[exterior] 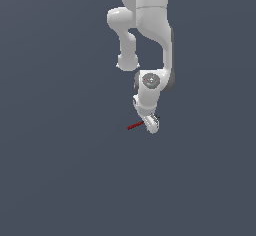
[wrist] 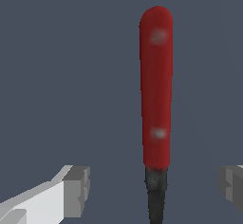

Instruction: Pick up the object and move it to a goal position.

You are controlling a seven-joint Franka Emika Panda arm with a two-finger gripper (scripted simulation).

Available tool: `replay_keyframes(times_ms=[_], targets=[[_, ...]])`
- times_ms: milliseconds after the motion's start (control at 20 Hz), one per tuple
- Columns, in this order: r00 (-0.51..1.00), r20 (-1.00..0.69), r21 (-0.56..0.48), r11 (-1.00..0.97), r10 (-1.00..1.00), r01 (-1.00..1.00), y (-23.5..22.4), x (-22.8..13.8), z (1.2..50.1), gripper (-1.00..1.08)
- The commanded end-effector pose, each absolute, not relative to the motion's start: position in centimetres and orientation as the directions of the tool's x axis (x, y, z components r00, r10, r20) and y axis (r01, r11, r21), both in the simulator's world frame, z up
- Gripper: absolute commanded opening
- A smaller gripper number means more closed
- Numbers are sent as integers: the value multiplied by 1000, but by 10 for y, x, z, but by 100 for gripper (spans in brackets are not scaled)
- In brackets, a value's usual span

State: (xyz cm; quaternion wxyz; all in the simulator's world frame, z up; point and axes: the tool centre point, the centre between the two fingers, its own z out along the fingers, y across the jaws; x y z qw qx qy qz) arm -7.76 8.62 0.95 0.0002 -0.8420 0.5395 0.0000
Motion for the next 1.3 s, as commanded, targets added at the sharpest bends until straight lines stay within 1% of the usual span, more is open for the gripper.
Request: replay_keyframes(times_ms=[0, 50, 750, 1000, 1250], targets=[[417, 0, 0, -417, -909, -909, 86, -78, 6, 100], [417, 0, 0, -417, -909, -909, 86, -78, 6, -100], [413, 0, 0, -413, -911, -911, 84, -75, 13, -100], [413, 1, 0, -413, -911, -911, 91, -65, 25, -100], [414, 1, 0, -414, -910, -910, 103, -46, 46, -100]])
